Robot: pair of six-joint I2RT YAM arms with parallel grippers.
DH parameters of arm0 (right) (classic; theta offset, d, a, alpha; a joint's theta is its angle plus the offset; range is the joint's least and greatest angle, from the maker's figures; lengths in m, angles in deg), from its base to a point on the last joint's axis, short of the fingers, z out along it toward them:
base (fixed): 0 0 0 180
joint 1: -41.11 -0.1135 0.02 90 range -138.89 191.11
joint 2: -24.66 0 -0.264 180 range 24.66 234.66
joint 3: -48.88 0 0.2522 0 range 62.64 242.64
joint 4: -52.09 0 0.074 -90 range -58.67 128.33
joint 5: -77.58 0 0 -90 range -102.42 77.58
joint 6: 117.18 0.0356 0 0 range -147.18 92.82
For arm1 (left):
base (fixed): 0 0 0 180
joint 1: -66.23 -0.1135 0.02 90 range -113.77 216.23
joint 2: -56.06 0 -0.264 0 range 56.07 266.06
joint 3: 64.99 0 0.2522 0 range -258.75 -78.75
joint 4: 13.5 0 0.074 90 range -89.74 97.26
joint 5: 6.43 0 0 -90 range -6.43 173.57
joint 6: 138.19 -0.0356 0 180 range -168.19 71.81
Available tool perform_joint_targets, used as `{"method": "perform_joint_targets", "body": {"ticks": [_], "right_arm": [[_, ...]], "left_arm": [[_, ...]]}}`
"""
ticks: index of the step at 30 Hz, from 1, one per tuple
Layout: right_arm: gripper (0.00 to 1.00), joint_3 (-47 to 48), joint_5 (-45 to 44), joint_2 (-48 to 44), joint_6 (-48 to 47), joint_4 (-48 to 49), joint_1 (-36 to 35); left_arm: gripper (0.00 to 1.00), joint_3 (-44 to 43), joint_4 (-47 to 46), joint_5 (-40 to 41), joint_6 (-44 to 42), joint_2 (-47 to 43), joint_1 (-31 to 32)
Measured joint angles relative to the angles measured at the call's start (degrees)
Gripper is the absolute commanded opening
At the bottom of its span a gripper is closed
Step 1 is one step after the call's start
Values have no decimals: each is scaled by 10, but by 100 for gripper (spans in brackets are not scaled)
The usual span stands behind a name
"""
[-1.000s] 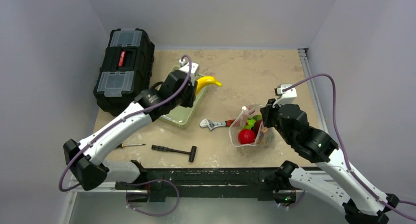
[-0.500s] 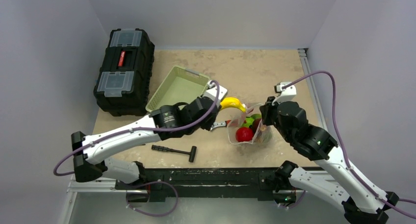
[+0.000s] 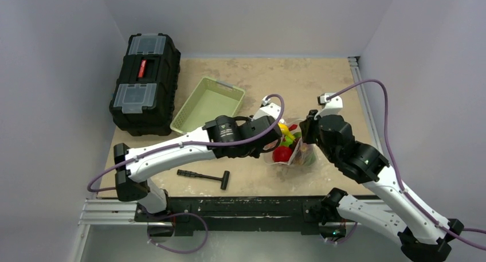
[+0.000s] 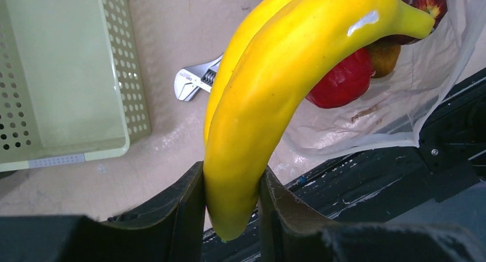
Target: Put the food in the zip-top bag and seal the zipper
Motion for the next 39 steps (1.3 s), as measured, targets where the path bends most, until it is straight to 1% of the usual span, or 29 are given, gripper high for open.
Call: {"method": "perform_joint_targets", "body": {"ticks": [5, 7, 9, 10, 11, 15, 18, 27, 34, 36, 37, 39], "right_arm": [[0, 0, -7, 0, 28, 0, 0], [0, 0, -11, 0, 41, 0, 0], [0, 0, -12, 0, 53, 1, 0], [0, 0, -12, 0, 57, 2, 0], [0, 0, -12, 0, 61, 3, 0], [0, 0, -7, 0, 71, 8, 0], [0, 0, 3, 0, 74, 14, 0], [0, 0, 26, -3, 75, 34, 0], [0, -11, 66, -11, 69, 48, 0], [0, -15, 73, -12, 66, 52, 0], [0, -17, 78, -13, 64, 54, 0], [0, -19, 83, -14, 61, 56, 0]], "left_arm": [[0, -43, 45, -11, 50, 59, 2], [3, -50, 59, -12, 66, 72, 2], [3, -63, 75, -12, 83, 83, 3], [3, -73, 83, -12, 90, 88, 3], [0, -89, 92, -13, 99, 96, 3], [0, -160, 120, -16, 134, 133, 3], [0, -181, 129, -17, 157, 153, 3], [0, -183, 119, -40, 189, 178, -2], [0, -151, 79, -79, 192, 177, -34], [3, -148, 72, -85, 191, 177, -45], [8, -146, 68, -88, 189, 177, -50], [21, -141, 57, -96, 186, 177, -61]]}}
